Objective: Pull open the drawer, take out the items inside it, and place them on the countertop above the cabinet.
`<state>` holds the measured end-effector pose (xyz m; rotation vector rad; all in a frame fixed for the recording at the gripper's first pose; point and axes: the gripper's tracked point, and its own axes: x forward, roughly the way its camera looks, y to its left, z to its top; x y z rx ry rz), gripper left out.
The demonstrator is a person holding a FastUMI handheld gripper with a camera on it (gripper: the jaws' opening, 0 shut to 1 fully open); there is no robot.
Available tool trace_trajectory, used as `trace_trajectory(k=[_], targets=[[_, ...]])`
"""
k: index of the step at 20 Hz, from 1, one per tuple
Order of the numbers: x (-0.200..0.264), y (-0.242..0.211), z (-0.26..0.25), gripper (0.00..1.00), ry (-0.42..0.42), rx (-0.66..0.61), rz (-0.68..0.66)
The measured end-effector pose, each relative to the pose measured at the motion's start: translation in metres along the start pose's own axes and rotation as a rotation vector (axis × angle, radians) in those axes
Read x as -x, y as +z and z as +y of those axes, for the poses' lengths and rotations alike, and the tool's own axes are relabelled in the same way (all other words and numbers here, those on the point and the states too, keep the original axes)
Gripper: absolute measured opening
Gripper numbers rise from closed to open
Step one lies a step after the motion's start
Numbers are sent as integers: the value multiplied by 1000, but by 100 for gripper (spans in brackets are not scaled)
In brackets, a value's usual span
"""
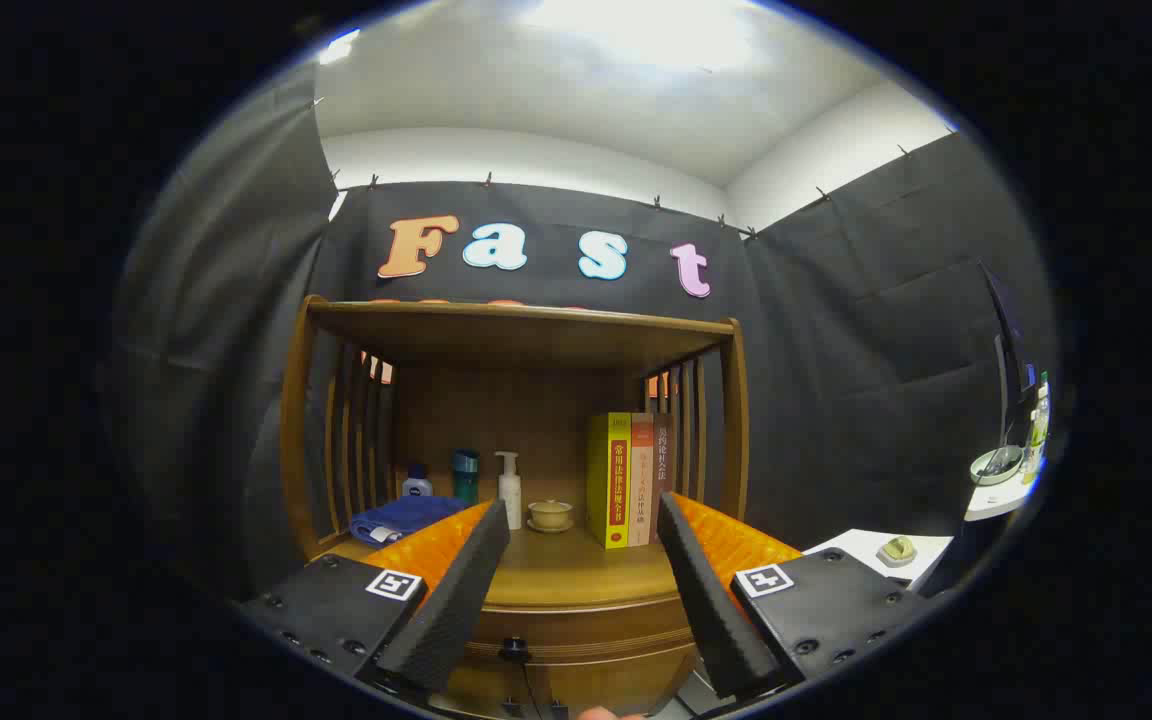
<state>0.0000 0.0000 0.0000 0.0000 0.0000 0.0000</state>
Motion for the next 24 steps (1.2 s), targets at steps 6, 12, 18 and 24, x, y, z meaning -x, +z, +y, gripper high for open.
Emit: trace_trajectory(k=[6,12,18,24], targets=[[-3,1,-5,98,-16,-6,-6],[-5,-5,-2,98,-16,-1,9],[-8,-11,-1,98,-11,5,20],[-9,-13,0,98,-16,-15,16]])
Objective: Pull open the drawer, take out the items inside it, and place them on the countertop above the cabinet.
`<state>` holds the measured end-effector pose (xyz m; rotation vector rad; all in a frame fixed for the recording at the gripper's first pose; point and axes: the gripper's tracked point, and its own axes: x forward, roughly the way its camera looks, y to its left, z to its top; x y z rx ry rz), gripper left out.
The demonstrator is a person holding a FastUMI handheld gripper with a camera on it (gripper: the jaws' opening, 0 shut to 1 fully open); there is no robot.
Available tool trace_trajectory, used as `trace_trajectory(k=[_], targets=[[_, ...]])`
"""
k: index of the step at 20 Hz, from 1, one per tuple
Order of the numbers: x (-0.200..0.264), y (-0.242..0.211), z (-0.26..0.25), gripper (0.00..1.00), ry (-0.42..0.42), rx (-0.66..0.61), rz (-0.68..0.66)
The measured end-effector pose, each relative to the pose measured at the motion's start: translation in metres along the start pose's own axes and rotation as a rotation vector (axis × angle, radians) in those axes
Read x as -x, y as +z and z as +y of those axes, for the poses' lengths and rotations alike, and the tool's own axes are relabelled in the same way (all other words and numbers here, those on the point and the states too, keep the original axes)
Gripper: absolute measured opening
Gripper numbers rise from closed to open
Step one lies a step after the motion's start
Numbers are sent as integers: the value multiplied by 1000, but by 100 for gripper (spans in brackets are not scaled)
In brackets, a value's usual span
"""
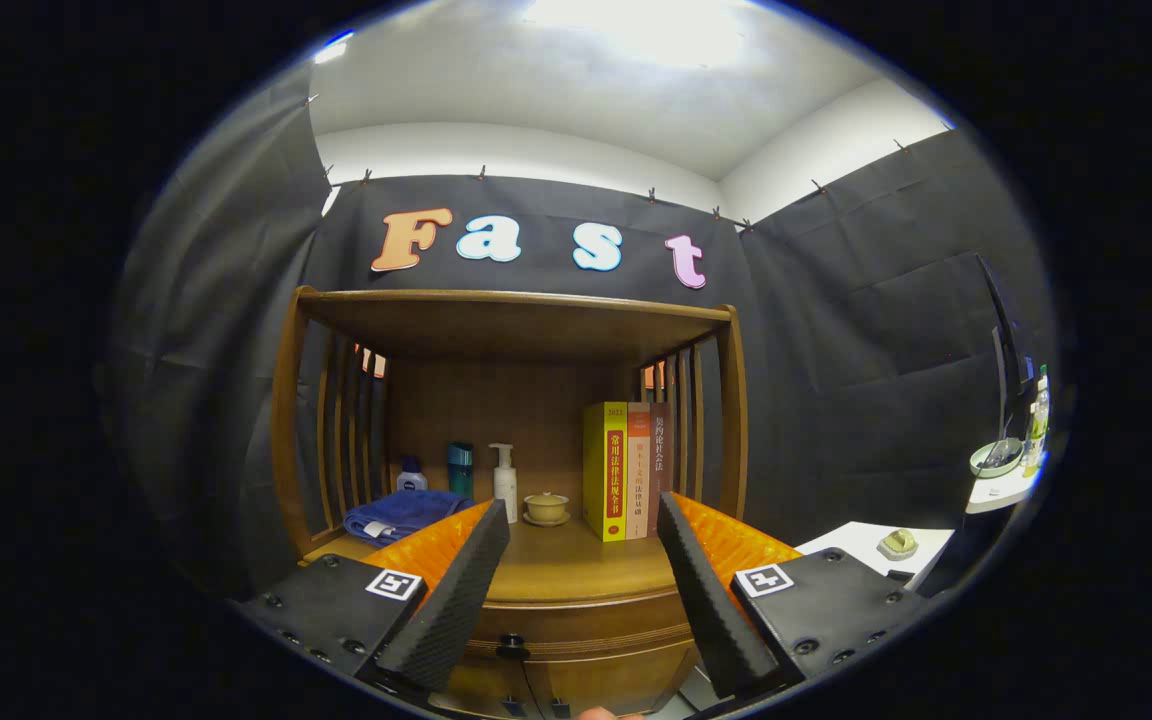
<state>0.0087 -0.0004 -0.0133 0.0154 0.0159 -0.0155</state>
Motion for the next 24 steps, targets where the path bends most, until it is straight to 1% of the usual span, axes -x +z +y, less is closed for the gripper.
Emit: trace_trajectory(k=[4,7,9,11,13,15,18,19,21,24], targets=[[-4,-9,7,98,2,12,-8],[-11,-35,21,98,30,4,0],[-12,-53,32,98,51,-32,-10],[-9,-88,40,98,64,-51,20],[-13,-138,48,98,74,-26,77],[-11,-188,60,98,110,-13,123],[-7,-249,64,98,135,-50,190],[-5,-264,61,99,140,-56,214],[-4,-289,57,98,140,-29,255],[-10,-308,63,98,152,-11,281]])
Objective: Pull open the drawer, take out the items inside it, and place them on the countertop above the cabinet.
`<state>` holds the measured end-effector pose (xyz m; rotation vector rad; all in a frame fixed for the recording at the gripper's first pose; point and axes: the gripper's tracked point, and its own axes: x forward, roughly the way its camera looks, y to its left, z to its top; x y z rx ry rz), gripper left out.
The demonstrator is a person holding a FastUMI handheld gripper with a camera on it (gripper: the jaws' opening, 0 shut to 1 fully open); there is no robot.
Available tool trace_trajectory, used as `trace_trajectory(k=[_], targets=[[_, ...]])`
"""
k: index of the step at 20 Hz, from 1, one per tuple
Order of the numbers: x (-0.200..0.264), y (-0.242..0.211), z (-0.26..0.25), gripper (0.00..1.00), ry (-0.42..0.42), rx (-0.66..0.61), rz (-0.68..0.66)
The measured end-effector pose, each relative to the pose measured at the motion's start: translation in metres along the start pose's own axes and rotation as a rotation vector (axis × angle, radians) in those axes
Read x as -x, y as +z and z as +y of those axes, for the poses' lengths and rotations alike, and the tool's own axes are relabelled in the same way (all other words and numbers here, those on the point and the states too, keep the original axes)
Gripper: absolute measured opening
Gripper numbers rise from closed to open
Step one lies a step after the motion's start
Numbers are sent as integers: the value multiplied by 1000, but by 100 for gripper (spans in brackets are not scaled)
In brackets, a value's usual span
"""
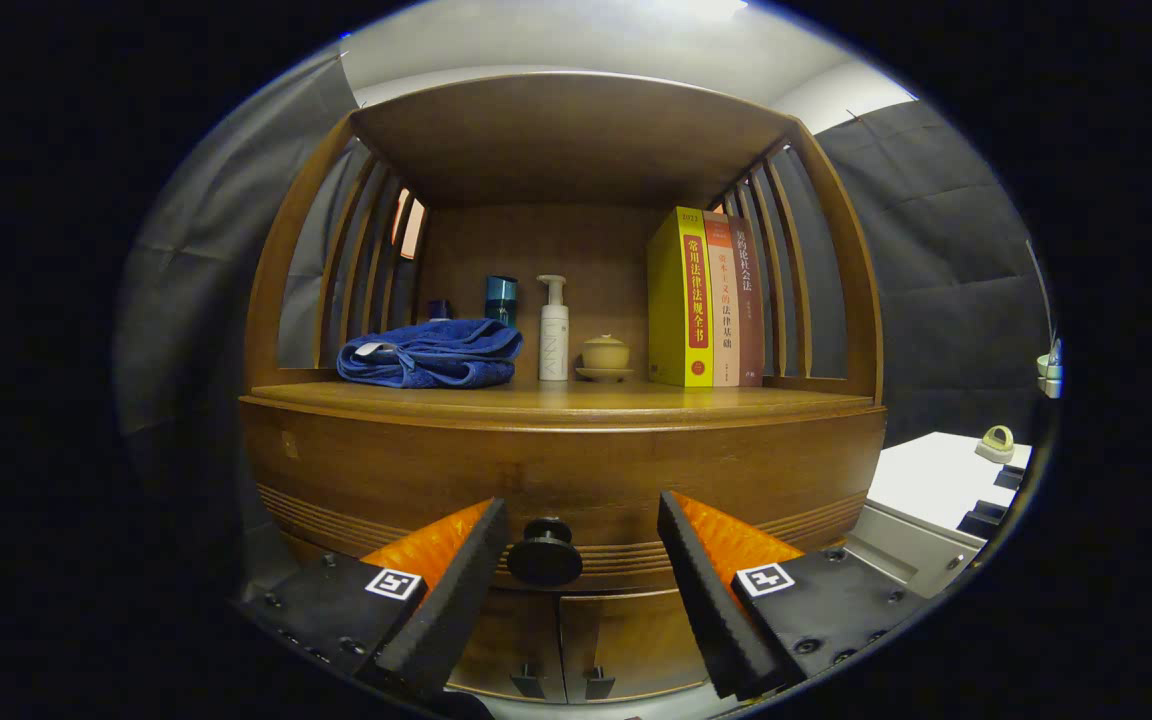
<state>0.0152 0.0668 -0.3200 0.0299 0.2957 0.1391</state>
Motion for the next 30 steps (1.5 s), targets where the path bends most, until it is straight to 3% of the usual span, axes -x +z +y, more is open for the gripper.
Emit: trace_trajectory(k=[5,11,18,30], targets=[[-11,-22,9,85,16,12,57],[-21,-44,21,56,31,-27,112],[-27,-39,18,39,32,-31,103],[28,-38,17,38,47,-39,211]])
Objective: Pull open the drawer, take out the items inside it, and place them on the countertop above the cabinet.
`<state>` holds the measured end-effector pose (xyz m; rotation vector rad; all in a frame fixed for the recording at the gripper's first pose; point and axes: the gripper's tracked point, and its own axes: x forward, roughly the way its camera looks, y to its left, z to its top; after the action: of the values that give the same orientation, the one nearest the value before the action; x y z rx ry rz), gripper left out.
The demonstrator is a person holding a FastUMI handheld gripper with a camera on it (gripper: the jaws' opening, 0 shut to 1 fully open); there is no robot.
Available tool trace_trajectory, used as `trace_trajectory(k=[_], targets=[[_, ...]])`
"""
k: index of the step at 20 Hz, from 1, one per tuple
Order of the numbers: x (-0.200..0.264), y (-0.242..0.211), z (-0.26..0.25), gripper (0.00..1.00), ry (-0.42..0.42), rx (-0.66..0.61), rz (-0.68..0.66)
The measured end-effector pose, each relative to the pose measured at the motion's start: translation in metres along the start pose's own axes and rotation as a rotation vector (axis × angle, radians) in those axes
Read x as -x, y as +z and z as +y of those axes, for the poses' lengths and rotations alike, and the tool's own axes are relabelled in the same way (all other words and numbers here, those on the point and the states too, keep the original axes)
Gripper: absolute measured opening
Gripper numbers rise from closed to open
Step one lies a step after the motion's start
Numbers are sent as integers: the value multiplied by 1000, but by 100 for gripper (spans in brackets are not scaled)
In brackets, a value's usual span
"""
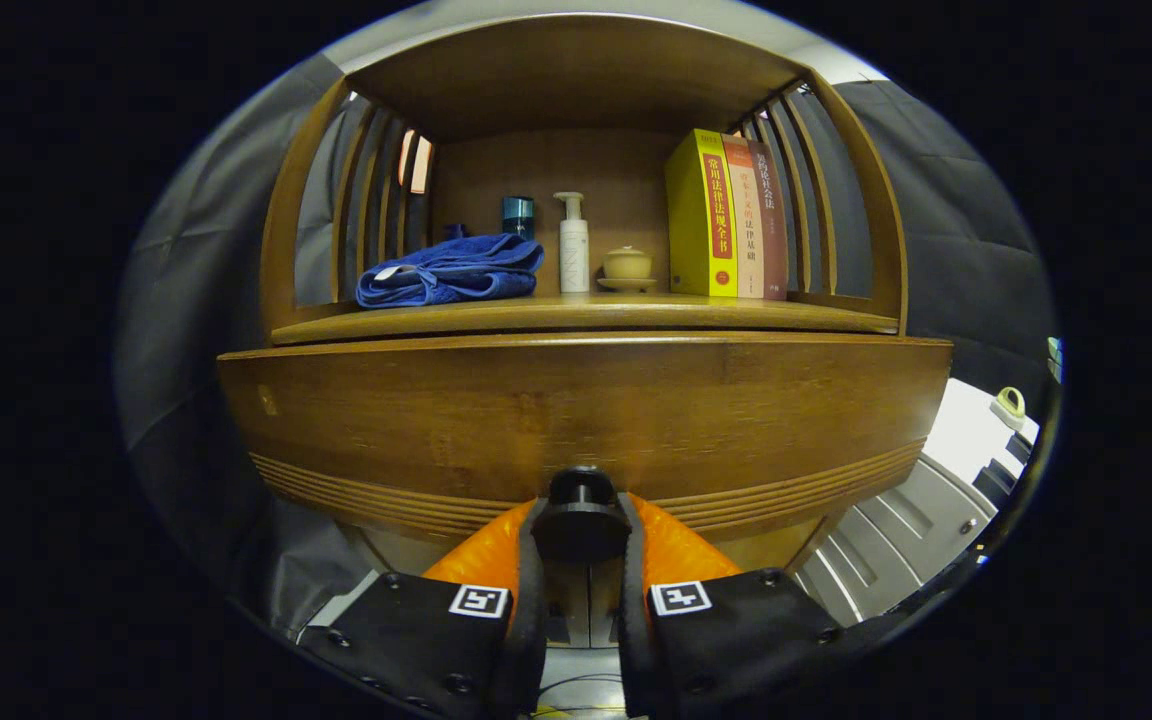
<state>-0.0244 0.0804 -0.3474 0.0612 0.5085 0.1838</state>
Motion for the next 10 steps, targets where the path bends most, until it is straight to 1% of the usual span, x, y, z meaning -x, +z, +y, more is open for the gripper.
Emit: trace_trajectory(k=[10], targets=[[61,-9,1,38,11,3,37]])
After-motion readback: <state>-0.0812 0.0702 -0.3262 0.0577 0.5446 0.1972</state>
